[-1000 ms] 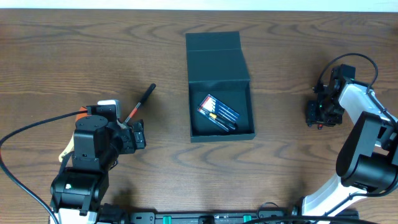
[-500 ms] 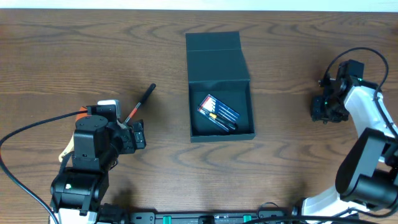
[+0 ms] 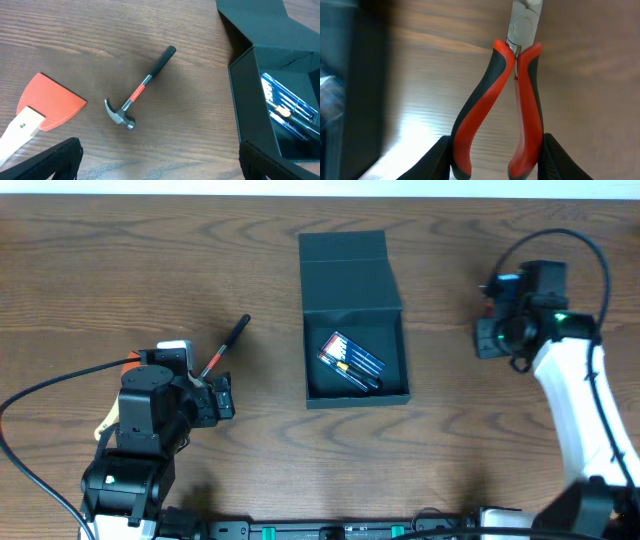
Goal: Pack container
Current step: 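Lift the pliers and carry them toward the black box, then lower the pliers into the black box and open right gripper, then raise right arm to rest and move left gripper toward hammer, then lower left gripper and grasp the red claw hammer handle near head, then lift the hammer with left gripper and carry it over the box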
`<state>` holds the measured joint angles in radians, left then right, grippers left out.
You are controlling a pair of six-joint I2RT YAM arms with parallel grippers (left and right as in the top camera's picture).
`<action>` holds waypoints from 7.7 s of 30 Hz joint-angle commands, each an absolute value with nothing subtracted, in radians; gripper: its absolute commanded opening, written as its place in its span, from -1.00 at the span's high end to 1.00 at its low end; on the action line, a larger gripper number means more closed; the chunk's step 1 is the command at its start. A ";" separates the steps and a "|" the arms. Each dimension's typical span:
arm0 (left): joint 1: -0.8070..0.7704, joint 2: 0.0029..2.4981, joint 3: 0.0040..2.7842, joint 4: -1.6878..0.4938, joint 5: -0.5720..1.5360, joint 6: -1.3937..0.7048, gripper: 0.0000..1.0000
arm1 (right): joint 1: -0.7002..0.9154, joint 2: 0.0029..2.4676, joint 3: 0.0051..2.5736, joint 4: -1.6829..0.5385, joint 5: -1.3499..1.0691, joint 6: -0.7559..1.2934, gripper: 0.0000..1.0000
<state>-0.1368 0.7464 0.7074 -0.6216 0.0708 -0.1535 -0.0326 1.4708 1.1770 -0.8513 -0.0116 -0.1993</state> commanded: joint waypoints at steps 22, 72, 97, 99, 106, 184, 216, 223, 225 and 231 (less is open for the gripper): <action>-0.136 0.748 0.730 -0.628 0.062 -0.151 -0.97 | 0.538 1.570 1.217 -0.780 -0.133 -0.554 0.63; -0.130 1.162 1.452 -1.184 0.029 0.018 -0.97 | 0.173 1.467 1.629 -0.864 -0.097 -0.192 -0.99; 0.013 1.582 1.106 -0.815 0.101 -0.451 -0.97 | -0.139 1.627 1.627 -1.029 -0.117 -0.098 -0.99; 0.013 1.582 1.044 -0.760 0.106 -0.450 -0.97 | -0.138 1.635 1.627 -1.029 -0.117 -0.099 -0.98; 0.013 1.583 0.931 -0.641 0.105 -0.391 -0.97 | -0.138 1.637 1.627 -1.029 -0.117 -0.106 -0.99; 0.035 1.745 0.901 -0.547 0.013 -0.374 0.35 | -0.138 1.636 1.627 -1.041 -0.109 -0.106 -0.99; 0.035 1.628 0.922 -0.613 0.014 -0.348 0.89 | -0.138 1.636 1.627 -1.048 -0.109 -0.106 -0.98; 0.035 1.487 0.923 -0.667 0.014 -0.342 0.88 | -0.138 1.636 1.627 -1.048 -0.109 -0.106 -0.98; 0.030 1.448 0.923 -0.680 0.038 -0.304 0.88 | -0.138 1.636 1.627 -1.048 -0.109 -0.106 -0.98; -0.002 1.319 0.970 -0.720 0.143 -0.262 0.89 | -0.137 1.636 1.627 -1.053 -0.109 -0.106 -0.98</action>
<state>0.0170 1.3800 0.9150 -0.7055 0.0776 -0.3012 -0.1337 1.6321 1.6268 -1.0504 -0.1047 -0.1123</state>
